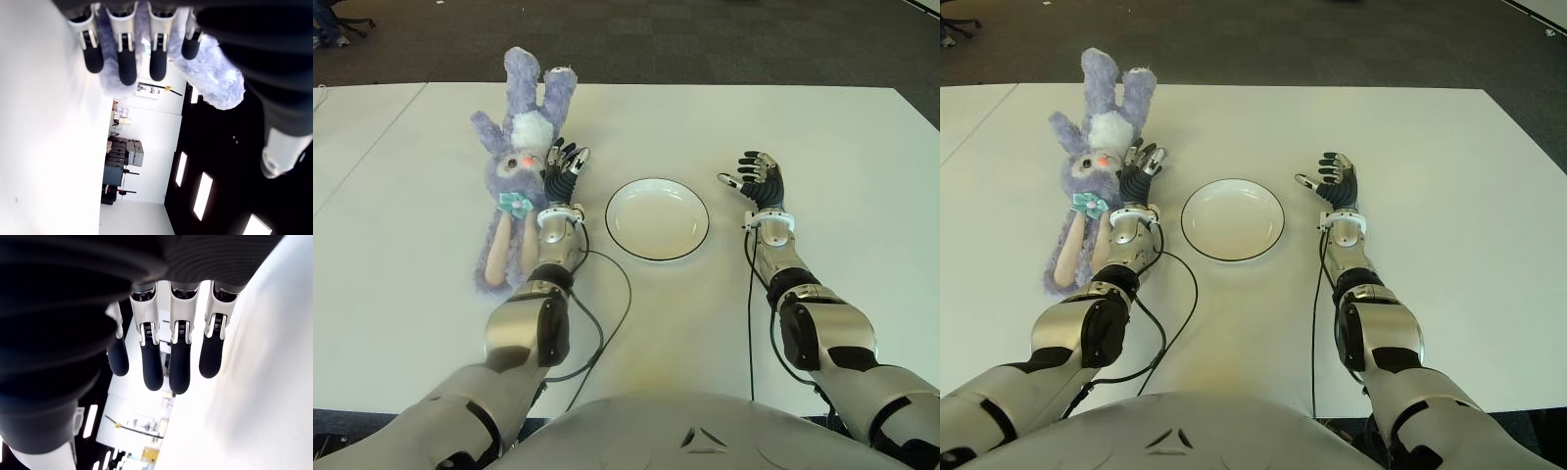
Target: Put the doll into the plate.
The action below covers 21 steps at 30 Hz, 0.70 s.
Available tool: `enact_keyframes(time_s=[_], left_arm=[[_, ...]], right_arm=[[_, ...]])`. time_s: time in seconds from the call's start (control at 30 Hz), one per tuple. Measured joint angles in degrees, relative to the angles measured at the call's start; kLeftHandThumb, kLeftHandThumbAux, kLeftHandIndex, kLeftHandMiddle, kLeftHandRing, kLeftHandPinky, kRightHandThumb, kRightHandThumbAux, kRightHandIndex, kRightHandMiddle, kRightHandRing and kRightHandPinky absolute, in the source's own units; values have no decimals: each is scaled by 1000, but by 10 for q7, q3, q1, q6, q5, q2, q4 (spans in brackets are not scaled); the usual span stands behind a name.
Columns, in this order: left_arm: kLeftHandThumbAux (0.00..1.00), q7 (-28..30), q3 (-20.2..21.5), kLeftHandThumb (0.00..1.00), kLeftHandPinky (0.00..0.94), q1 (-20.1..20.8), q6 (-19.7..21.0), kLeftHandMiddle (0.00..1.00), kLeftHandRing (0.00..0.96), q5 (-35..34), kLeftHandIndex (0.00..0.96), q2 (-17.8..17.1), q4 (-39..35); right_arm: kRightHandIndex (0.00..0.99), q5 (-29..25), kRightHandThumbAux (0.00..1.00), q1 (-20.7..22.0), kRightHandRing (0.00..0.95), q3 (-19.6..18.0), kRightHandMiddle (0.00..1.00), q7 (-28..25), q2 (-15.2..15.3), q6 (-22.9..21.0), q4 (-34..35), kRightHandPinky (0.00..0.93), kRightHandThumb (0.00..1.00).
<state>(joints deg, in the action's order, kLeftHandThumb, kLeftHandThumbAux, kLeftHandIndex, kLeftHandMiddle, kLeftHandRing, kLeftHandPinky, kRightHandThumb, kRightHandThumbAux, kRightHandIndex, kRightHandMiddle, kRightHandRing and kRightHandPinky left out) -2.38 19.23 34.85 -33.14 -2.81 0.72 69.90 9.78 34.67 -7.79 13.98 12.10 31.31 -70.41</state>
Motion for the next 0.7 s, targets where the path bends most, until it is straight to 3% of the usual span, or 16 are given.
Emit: enact_keyframes(time_s=[0.3,0.7], left_arm=[[625,-3,-5,0,175,0,1,159,174,6,82,-1,0],[603,-37,-44,0,149,-3,-2,150,152,43,87,0,-1]], right_arm=[[258,0,820,0,314,0,315,0,-1,0,0,286,0],[260,0,803,0,320,0,323,3,-1,0,0,285,0]])
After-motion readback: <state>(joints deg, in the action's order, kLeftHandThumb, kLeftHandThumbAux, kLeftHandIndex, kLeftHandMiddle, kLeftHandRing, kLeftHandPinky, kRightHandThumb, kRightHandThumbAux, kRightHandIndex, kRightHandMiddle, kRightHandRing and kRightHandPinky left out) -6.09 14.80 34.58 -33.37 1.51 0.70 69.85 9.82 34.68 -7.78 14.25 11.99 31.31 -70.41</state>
